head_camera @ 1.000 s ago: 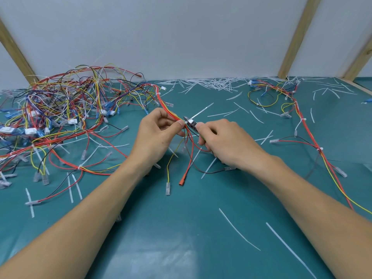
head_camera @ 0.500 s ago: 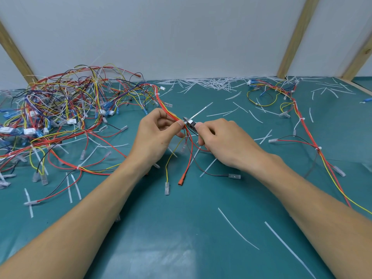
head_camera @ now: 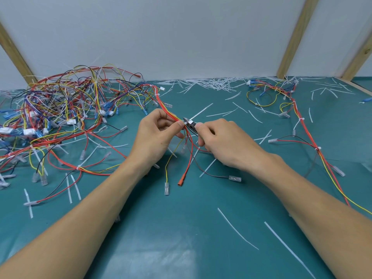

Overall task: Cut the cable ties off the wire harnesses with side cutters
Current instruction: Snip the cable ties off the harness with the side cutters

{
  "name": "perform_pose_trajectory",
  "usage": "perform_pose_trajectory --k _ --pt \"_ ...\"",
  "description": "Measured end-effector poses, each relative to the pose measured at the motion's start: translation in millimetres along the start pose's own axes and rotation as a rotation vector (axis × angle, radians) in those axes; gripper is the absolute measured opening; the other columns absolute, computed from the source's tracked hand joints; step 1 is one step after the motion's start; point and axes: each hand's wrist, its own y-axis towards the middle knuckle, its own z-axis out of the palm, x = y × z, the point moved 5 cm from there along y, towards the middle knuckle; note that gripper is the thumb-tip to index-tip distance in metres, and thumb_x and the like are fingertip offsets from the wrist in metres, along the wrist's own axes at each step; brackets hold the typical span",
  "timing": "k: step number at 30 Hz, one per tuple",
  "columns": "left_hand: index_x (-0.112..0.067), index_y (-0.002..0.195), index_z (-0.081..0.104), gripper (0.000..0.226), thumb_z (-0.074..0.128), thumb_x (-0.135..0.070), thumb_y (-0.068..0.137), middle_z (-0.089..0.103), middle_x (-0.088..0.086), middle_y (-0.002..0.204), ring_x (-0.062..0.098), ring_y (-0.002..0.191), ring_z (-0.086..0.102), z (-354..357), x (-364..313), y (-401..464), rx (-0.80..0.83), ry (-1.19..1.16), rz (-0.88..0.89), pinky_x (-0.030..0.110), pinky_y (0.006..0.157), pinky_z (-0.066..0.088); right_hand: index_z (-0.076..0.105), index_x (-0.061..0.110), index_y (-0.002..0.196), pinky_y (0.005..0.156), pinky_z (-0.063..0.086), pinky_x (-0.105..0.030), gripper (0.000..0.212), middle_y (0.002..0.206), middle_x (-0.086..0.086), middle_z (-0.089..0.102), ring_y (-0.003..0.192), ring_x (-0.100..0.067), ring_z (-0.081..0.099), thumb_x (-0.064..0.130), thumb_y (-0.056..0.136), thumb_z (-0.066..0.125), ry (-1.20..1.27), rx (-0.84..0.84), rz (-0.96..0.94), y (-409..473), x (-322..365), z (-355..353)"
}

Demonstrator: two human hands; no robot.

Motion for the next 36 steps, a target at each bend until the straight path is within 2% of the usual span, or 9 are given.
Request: perform_pose_trajectory --k 6,10,15,19,22,26,29,32,36 --pt "-0.014 0.085 0.058 0.015 0.071 -0.011 0.090 0.073 -0.002 0.069 0.005 0.065 0.069 -2.5 -0.3 0.1 -0.015 -0.006 -0.031 0.014 0.052 0.042 0.062 0.004 0.085 0.071 0.055 -0.050 0.054 0.076 -0.015 0.067 0.073 -0.035 0.062 0.045 0.104 0.032 -0.012 -0.007 0.012 0.2 -2.6 -4.6" --pt "-0.015 0.085 0.058 0.015 0.071 -0.012 0.090 0.074 -0.002 0.072 0.006 0.068 0.071 -3.7 -0.1 0.6 -0.021 -0.007 -0.038 0.012 0.053 0.044 0.063 0.004 0.085 0.070 0.058 -0.054 0.054 0.075 -0.016 0.066 0.074 -0.038 0.062 0.046 0.104 0.035 0.050 -0.063 0.039 2.4 -6.7 -9.8" --pt "-0.016 0.088 0.056 0.015 0.070 -0.013 0.091 0.075 -0.004 0.075 0.009 0.074 0.073 -3.8 2.7 2.1 -0.011 -0.024 -0.051 0.016 0.055 0.048 0.066 0.016 0.077 0.071 0.060 -0.049 0.050 0.065 0.002 0.064 0.067 -0.028 0.063 0.047 0.105 0.038 0.298 -0.206 0.114 9.3 -18.3 -19.7" --pt "-0.018 0.090 0.055 0.014 0.067 -0.012 0.093 0.077 -0.001 0.081 0.016 0.081 0.075 -3.0 4.5 2.5 0.009 -0.062 -0.070 0.021 0.057 0.051 0.064 0.016 0.080 0.052 0.052 -0.036 0.044 0.065 0.004 0.063 0.054 -0.017 0.056 0.045 0.106 0.044 0.631 -0.226 0.188 13.3 -25.8 -22.9" --pt "-0.016 0.092 0.052 0.015 0.066 -0.012 0.095 0.078 0.005 0.093 0.019 0.081 0.076 1.4 3.6 1.2 0.071 -0.074 -0.067 0.024 0.055 0.051 0.063 0.015 0.083 0.048 0.054 -0.033 0.032 0.070 0.005 0.070 0.053 -0.013 0.057 0.039 0.103 0.057 0.775 -0.202 0.180 11.6 -22.8 -22.2" --pt "-0.012 0.099 0.052 0.013 0.064 -0.009 0.096 0.078 0.004 0.092 0.017 0.069 0.070 12.6 -0.3 -4.5 0.211 -0.041 -0.042 0.023 0.053 0.047 0.065 0.016 0.090 0.056 0.059 -0.038 0.013 0.088 0.000 0.077 0.058 -0.011 0.060 0.026 0.097 0.069 0.828 -0.194 0.122 7.9 -15.1 -18.4" --pt "-0.010 0.104 0.058 0.012 0.063 -0.004 0.095 0.077 0.006 0.085 0.015 0.057 0.059 22.8 -5.5 -9.7 0.305 -0.037 -0.003 0.025 0.052 0.044 0.066 0.017 0.092 0.064 0.061 -0.043 0.013 0.092 -0.001 0.079 0.061 -0.010 0.062 0.027 0.094 0.073 0.812 -0.179 0.098 6.4 -9.5 -15.2" --pt "-0.012 0.109 0.065 0.017 0.063 -0.002 0.095 0.075 0.011 0.082 0.015 0.059 0.055 31.4 -10.4 -15.4 0.374 -0.035 0.042 0.034 0.060 0.046 0.068 0.012 0.095 0.069 0.062 -0.048 0.022 0.079 0.001 0.073 0.068 -0.015 0.066 0.030 0.090 0.077 0.813 -0.170 0.095 5.4 -5.3 -13.4" --pt "-0.020 0.108 0.068 0.020 0.063 -0.007 0.095 0.074 0.001 0.080 0.007 0.061 0.051 42.1 -16.2 -25.0 0.470 0.145 0.213 0.014 0.060 0.039 0.067 0.004 0.096 0.062 0.056 -0.032 0.020 0.071 0.003 0.066 0.063 -0.013 0.059 0.019 0.089 0.078 0.864 -0.176 0.045 5.5 -1.3 -15.0"
